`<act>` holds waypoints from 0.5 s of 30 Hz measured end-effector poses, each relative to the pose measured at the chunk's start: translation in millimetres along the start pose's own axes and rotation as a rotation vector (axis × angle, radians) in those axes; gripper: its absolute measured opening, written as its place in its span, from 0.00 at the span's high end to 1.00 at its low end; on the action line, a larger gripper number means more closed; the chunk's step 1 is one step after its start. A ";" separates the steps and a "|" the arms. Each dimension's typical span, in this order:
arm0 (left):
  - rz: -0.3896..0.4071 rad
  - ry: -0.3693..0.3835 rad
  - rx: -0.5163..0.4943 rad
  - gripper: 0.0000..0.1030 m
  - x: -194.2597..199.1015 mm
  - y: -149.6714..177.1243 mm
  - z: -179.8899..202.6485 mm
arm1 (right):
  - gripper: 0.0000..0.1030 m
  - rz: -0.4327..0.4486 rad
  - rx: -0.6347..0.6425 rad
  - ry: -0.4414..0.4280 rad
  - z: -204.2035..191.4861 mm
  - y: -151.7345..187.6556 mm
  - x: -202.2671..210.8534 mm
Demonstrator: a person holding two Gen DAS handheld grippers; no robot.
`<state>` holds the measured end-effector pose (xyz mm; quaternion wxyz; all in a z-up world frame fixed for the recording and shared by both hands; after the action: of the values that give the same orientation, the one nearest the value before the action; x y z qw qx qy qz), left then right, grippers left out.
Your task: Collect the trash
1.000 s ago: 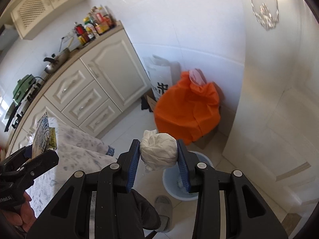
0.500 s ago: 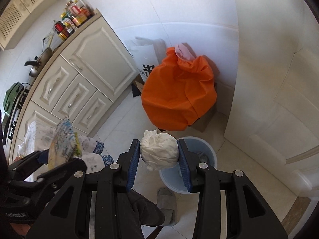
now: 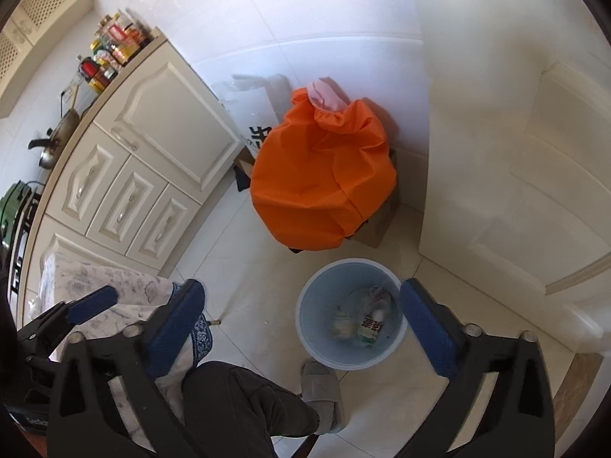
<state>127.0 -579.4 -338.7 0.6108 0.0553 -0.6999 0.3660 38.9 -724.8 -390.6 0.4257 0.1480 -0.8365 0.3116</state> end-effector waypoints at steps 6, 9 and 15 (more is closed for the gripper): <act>0.083 -0.076 0.048 0.03 36.1 6.9 -13.6 | 0.00 0.017 -0.005 -0.002 -13.1 -0.6 15.3; 0.136 -0.087 0.071 0.03 63.5 12.2 -22.0 | 0.00 0.036 0.024 -0.020 -33.0 -2.7 27.5; 0.249 -0.096 0.134 0.01 134.9 39.3 -50.9 | 0.00 0.074 0.100 -0.064 -82.4 -4.7 52.2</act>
<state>114.5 -471.5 -236.1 0.5213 0.0264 -0.7038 0.4818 61.4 -674.2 -310.3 0.3790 0.1478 -0.8381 0.3634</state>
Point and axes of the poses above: each gripper's, at about its wrist camera, not at the fingertips, and x roughly against the way its jaws point, z to its right, y to its underside, the point moved 8 cm from there along -x, roughly the way its jaws point, and after that the axes turned 6 degrees about -y, right-handed, at the moved point
